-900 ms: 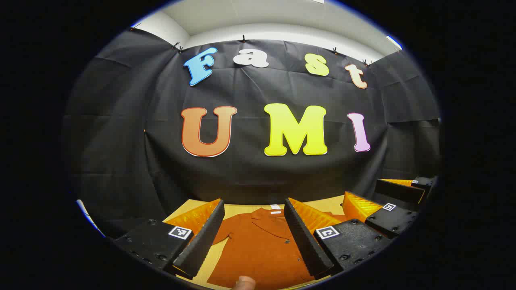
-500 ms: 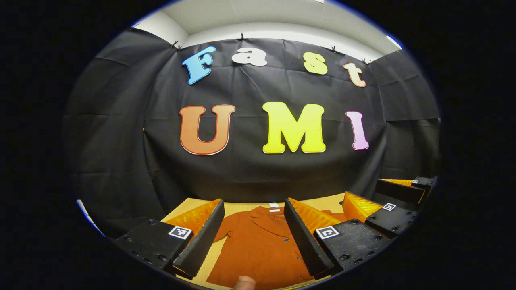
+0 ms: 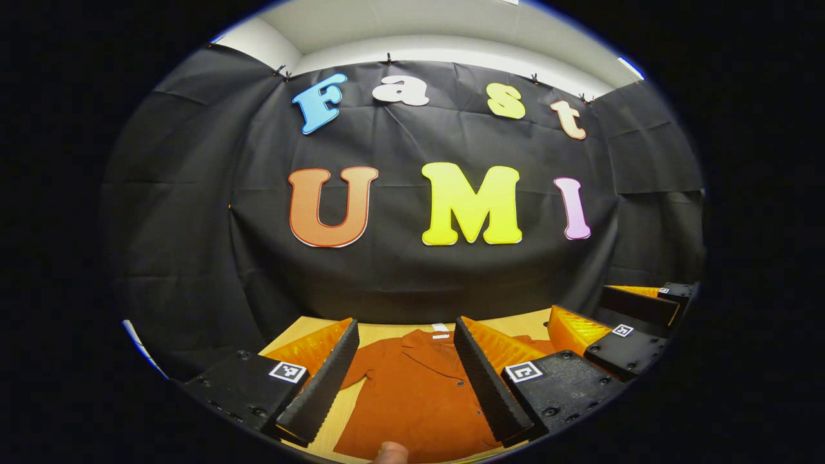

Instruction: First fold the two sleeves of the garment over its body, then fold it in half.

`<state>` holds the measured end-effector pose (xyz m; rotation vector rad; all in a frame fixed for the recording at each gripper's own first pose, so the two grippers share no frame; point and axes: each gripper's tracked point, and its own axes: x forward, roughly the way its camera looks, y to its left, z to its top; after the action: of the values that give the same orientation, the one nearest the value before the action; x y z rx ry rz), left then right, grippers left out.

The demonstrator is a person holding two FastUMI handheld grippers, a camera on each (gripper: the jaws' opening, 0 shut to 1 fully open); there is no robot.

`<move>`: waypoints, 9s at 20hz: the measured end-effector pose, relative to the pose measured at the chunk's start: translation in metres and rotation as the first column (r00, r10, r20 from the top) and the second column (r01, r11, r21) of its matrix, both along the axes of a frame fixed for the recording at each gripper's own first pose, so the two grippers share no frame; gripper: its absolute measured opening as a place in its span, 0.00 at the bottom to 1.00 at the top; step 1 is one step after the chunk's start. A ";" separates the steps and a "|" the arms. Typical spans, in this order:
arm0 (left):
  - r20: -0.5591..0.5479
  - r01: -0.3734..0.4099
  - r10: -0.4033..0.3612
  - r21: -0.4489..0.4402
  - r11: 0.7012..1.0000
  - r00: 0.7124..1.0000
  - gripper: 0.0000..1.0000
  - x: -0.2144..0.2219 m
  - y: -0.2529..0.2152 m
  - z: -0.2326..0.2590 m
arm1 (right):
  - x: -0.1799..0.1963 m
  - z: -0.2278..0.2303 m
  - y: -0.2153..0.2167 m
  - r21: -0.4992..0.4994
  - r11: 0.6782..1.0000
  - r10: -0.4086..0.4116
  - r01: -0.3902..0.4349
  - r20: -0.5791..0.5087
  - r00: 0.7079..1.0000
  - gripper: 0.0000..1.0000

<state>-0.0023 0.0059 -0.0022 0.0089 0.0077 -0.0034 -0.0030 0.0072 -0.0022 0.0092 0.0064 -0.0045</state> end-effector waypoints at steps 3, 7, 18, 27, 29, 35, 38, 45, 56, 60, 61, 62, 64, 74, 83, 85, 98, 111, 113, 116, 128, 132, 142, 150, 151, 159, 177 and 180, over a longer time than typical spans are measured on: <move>-0.002 0.001 -0.001 -0.001 1.000 1.000 0.96 0.001 0.003 -0.002 | 0.002 -0.002 0.002 -0.002 1.000 0.003 -0.003 -0.001 1.000 0.94; -0.011 0.002 -0.002 0.003 1.000 1.000 0.95 0.003 0.003 -0.004 | 0.004 -0.005 0.004 -0.001 1.000 0.003 -0.003 -0.016 1.000 0.94; -0.024 0.012 -0.012 -0.001 1.000 1.000 0.96 0.010 0.000 -0.010 | 0.010 -0.011 0.001 -0.011 1.000 -0.005 0.005 -0.033 0.999 0.93; -0.036 0.012 -0.015 -0.062 0.998 0.999 0.96 0.011 -0.011 -0.017 | 0.012 -0.006 -0.007 -0.058 0.998 0.008 -0.009 -0.029 1.000 0.93; -0.055 0.019 -0.023 -0.068 0.998 0.998 0.96 0.012 -0.019 -0.024 | 0.015 -0.004 -0.018 -0.049 0.999 -0.007 0.006 -0.027 1.000 0.94; -0.132 0.016 -0.027 -0.083 0.996 0.991 0.96 0.016 -0.041 -0.057 | 0.045 -0.020 -0.083 -0.023 0.996 -0.084 0.082 -0.086 0.993 0.95; -0.177 0.018 -0.029 -0.065 0.998 0.984 0.96 0.015 -0.052 -0.077 | 0.065 -0.040 -0.130 -0.001 0.989 -0.145 0.146 -0.151 0.978 0.95; -0.311 -0.007 -0.010 -0.054 0.999 0.950 0.96 0.004 -0.065 -0.119 | 0.113 -0.107 -0.253 0.020 0.954 -0.278 0.298 -0.307 0.910 0.95; -0.463 -0.073 0.061 -0.010 0.997 0.885 0.96 -0.022 -0.062 -0.171 | 0.137 -0.266 -0.442 -0.025 0.882 -0.375 0.471 -0.645 0.666 0.95; -0.495 -0.117 0.103 0.002 0.993 0.863 0.96 -0.028 -0.052 -0.182 | 0.132 -0.319 -0.489 0.068 0.851 -0.266 0.521 -0.800 0.538 0.95; -0.510 -0.137 0.118 0.001 0.991 0.852 0.96 -0.029 -0.050 -0.187 | 0.129 -0.327 -0.497 0.095 0.831 -0.232 0.547 -0.836 0.498 0.95; -0.525 -0.150 0.122 -0.011 0.989 0.842 0.96 -0.030 -0.049 -0.193 | 0.127 -0.335 -0.504 0.113 0.819 -0.200 0.563 -0.862 0.465 0.95; -0.546 -0.158 0.122 -0.018 0.987 0.829 0.96 -0.033 -0.048 -0.201 | 0.133 -0.346 -0.506 0.157 0.805 -0.135 0.572 -0.890 0.435 0.96; -0.591 -0.241 0.183 -0.020 0.970 0.786 0.96 -0.050 -0.032 -0.221 | 0.134 -0.352 -0.513 0.186 0.772 0.020 0.608 -0.963 0.268 0.94; -0.592 -0.331 0.254 -0.023 0.944 0.765 0.97 -0.067 -0.022 -0.219 | 0.136 -0.355 -0.498 0.331 0.694 0.220 0.640 -0.943 0.250 0.65; -0.592 -0.334 0.259 -0.018 0.942 0.763 0.97 -0.072 -0.023 -0.220 | 0.139 -0.360 -0.504 0.341 0.676 0.218 0.653 -0.939 0.264 0.51; -0.521 -0.332 0.295 0.024 0.943 0.801 0.96 -0.084 -0.015 -0.197 | 0.144 -0.359 -0.492 0.398 0.674 0.261 0.623 -0.916 0.304 0.04; -0.534 -0.183 0.162 0.014 0.983 0.830 1.00 -0.062 0.035 -0.216 | 0.199 -0.202 -0.350 0.470 0.797 0.275 0.380 -0.842 0.464 0.04; -0.535 -0.167 0.132 -0.017 0.986 0.835 0.97 -0.058 0.043 -0.218 | 0.216 -0.179 -0.301 0.483 0.814 0.305 0.322 -0.828 0.472 0.04; -0.530 -0.161 0.121 -0.031 0.986 0.839 0.97 -0.061 0.063 -0.220 | 0.244 -0.158 -0.221 0.484 0.844 0.339 0.232 -0.816 0.469 0.04; -0.585 -0.144 0.085 -0.056 0.988 0.807 0.97 -0.091 0.126 -0.247 | 0.306 -0.194 0.115 0.540 0.841 0.513 0.015 -0.808 0.290 0.06; -0.592 -0.188 0.086 -0.112 0.976 0.801 0.96 -0.098 0.135 -0.253 | 0.316 -0.236 0.168 0.515 0.857 0.501 -0.003 -0.834 0.231 0.04; -0.608 -0.278 0.170 -0.087 0.957 0.775 0.97 -0.108 0.149 -0.255 | 0.321 -0.277 0.200 0.469 0.883 0.460 -0.013 -0.861 0.218 0.11; -0.644 -0.370 0.270 -0.021 0.929 0.715 0.97 -0.100 0.176 -0.261 | 0.282 -0.240 0.204 0.531 0.845 0.533 -0.069 -0.820 0.210 0.85; -0.649 -0.397 0.289 -0.021 0.918 0.704 0.97 -0.096 0.184 -0.261 | 0.272 -0.236 0.199 0.529 0.845 0.532 -0.075 -0.821 0.206 0.83; -0.767 -0.638 0.345 -0.108 0.762 0.541 0.97 -0.037 0.280 -0.280 | 0.185 -0.238 0.131 0.500 0.853 0.520 -0.146 -0.838 0.164 0.97; -0.961 -0.801 0.123 -0.132 0.583 0.248 0.98 0.034 0.358 -0.347 | 0.032 -0.273 -0.020 0.492 0.870 0.492 -0.034 -0.860 0.134 0.97; -0.972 -0.805 0.098 -0.120 0.581 0.215 0.92 0.033 0.362 -0.348 | 0.017 -0.274 -0.026 0.500 0.866 0.498 -0.014 -0.858 0.122 0.97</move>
<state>0.0305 0.3681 -0.3499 -0.7266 1.2053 0.6987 0.0138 -0.0187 -0.2765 0.4214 1.4180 0.3817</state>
